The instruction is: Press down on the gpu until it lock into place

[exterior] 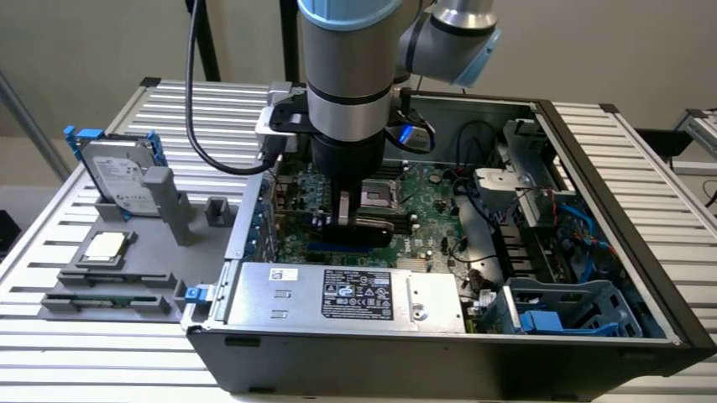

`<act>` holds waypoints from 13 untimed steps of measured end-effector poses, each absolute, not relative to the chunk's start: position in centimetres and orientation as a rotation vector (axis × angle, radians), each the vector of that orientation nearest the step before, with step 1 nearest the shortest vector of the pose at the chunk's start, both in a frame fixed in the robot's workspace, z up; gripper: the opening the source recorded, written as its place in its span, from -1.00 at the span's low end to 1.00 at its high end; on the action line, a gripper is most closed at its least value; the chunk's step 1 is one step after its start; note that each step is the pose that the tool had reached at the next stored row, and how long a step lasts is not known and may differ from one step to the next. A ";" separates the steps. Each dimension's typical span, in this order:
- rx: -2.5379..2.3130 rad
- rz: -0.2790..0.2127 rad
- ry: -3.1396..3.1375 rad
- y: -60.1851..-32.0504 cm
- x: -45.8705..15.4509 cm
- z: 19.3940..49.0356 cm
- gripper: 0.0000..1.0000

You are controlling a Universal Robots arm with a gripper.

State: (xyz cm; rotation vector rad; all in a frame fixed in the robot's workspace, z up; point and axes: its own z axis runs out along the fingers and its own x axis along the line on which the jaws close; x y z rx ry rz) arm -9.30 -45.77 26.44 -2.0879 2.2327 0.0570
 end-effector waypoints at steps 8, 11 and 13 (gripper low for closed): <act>-2.102 0.051 2.232 -45.8 -9.3 26.3 -0.47; -2.112 0.048 2.227 -45.8 -9.3 26.3 -0.47; -2.116 0.046 2.224 -45.8 -9.3 26.3 -0.47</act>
